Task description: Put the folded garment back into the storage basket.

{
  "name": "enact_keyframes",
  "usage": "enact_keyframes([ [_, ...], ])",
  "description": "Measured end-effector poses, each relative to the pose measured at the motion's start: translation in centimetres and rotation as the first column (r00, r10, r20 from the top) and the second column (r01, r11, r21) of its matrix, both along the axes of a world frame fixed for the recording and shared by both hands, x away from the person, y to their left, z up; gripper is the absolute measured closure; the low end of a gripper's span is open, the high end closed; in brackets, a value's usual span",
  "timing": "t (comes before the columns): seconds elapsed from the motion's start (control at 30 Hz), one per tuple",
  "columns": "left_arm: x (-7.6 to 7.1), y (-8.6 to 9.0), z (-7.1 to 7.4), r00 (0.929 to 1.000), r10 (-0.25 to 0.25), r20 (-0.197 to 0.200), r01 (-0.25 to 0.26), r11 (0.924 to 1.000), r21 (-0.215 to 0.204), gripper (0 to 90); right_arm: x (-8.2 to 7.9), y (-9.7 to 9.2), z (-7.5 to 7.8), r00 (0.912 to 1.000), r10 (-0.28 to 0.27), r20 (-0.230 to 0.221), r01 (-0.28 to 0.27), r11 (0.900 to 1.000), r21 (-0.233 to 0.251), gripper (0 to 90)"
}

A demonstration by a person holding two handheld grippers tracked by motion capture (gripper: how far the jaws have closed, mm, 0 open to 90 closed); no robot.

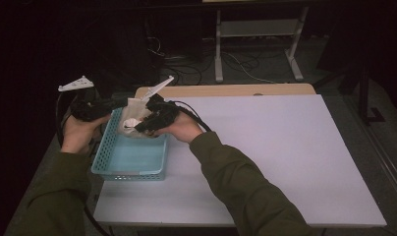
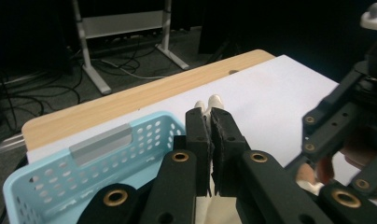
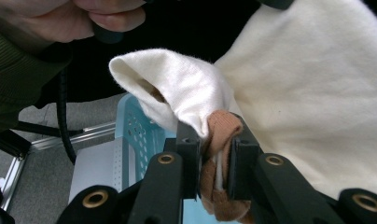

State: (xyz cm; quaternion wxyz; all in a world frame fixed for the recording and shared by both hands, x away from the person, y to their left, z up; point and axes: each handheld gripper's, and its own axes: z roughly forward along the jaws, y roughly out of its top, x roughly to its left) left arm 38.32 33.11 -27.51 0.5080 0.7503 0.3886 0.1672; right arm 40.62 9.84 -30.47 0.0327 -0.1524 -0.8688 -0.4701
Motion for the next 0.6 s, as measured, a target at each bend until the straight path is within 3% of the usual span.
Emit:
enact_keyframes([
  [0.3,0.8,0.3,-1.8,0.9986,0.042,-0.032,-0.042,0.9991,0.003,86.1,0.0,1.0,-1.5,0.9999,0.006,-0.015,-0.007,0.9998,-0.019,77.3],
  [0.6,1.5,0.0,-4.0,0.9962,0.054,-0.069,-0.053,0.9986,0.008,86.0,0.1,1.7,-3.1,0.9994,0.010,-0.032,-0.011,0.9993,-0.037,77.3],
])
